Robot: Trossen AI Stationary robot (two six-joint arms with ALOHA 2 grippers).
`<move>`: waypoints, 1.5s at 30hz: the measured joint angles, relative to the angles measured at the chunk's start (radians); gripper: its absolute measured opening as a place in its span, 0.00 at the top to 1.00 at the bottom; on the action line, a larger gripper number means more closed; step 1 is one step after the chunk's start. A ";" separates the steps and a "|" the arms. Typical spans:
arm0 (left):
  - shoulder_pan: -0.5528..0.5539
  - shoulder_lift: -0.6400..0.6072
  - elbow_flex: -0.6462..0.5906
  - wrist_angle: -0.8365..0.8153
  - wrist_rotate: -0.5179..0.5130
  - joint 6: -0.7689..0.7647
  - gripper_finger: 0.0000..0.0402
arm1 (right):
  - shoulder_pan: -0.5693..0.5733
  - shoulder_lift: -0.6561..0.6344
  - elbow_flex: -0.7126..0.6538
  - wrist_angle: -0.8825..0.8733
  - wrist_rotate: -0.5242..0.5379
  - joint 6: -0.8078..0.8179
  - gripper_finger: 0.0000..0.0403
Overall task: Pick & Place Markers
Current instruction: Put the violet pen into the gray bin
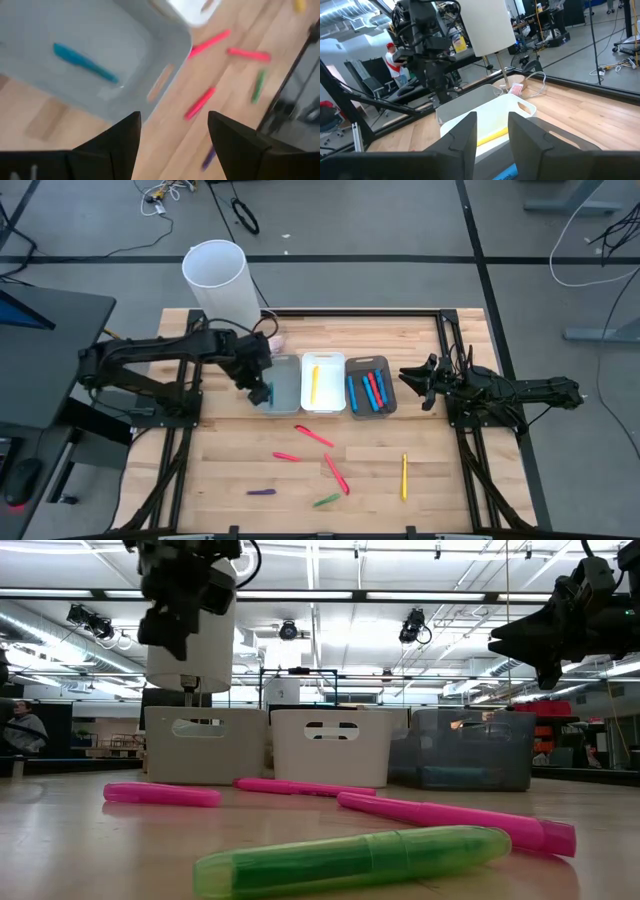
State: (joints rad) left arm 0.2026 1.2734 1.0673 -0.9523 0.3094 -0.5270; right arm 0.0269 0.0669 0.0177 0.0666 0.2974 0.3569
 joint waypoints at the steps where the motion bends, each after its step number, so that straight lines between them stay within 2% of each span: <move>1: -0.002 -0.009 0.000 -0.022 -0.005 0.027 0.41 | 0.000 0.000 0.000 0.000 0.000 0.000 0.72; 9: -0.055 -0.049 -0.001 -0.171 -0.036 0.184 0.41 | 0.000 0.000 0.000 0.000 0.000 0.000 0.72; 15: -0.114 -0.061 -0.001 -0.206 -0.047 0.209 0.41 | 0.000 0.000 0.000 0.000 0.000 0.000 0.72; 19: -0.186 -0.065 -0.001 -0.206 -0.074 0.197 0.41 | 0.000 0.000 0.000 -0.001 0.000 0.000 0.72; 26: -0.323 -0.063 -0.001 -0.241 -0.266 0.088 0.41 | 0.000 0.000 0.000 0.000 0.000 0.000 0.72; 34: -0.485 -0.060 -0.001 -0.250 -0.271 0.014 0.41 | 0.000 0.000 0.000 0.000 0.000 0.000 0.72; 38: -0.568 -0.009 0.019 -0.270 -0.272 0.017 0.41 | 0.000 0.000 0.000 0.000 0.000 0.000 0.72; 45: -0.669 0.108 0.129 -0.274 -0.272 0.009 0.41 | 0.000 0.000 0.000 0.000 0.000 0.000 0.72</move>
State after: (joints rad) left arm -0.4660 1.3817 1.1966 -1.2260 0.0371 -0.5176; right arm 0.0269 0.0669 0.0177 0.0666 0.2977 0.3570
